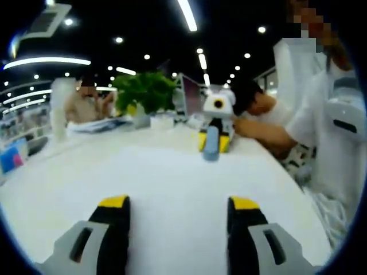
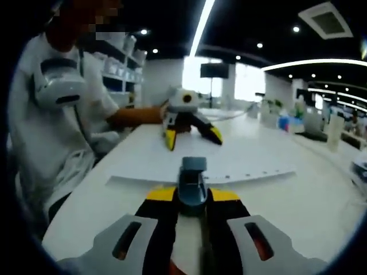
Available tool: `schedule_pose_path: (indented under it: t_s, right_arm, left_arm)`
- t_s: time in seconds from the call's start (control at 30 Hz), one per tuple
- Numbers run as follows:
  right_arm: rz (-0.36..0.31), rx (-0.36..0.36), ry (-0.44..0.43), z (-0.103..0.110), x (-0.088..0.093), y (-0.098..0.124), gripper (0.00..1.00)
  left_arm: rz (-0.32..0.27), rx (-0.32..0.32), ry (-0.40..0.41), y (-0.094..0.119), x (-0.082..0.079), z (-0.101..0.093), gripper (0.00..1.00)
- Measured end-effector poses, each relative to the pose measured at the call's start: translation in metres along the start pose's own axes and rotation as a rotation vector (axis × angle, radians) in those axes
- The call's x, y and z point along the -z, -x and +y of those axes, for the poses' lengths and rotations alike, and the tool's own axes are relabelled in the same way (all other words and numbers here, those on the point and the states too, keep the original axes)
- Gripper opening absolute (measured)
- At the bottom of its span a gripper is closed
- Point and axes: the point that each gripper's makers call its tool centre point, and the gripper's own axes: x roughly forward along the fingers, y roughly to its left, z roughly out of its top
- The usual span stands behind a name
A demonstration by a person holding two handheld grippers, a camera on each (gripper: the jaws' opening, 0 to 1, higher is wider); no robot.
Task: Pick up the paper insert the paper into the punch align the paper edges press the punch to punch holes
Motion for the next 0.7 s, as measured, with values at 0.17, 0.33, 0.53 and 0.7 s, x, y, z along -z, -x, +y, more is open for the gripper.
schedule_pose_path:
  t_s: [0.17, 0.33, 0.53, 0.7]
  right_arm:
    - [0.002, -0.008, 0.002, 0.005, -0.001, -0.002, 0.23]
    - [0.006, -0.01, 0.006, 0.008, -0.001, -0.002, 0.23]
    - [0.007, -0.001, -0.003, 0.009, -0.001, -0.002, 0.23]
    - [0.014, 0.005, 0.009, 0.008, 0.001, -0.003, 0.25]
  left_arm:
    - [0.0, 0.0, 0.0, 0.0, 0.0, -0.003, 0.69]
    - [0.0, 0.001, 0.0, -0.001, 0.0, -0.005, 0.69]
    - [0.0, 0.002, 0.0, -0.001, 0.0, -0.008, 0.69]
    - [-0.002, 0.002, 0.0, -0.001, 0.0, -0.011, 0.69]
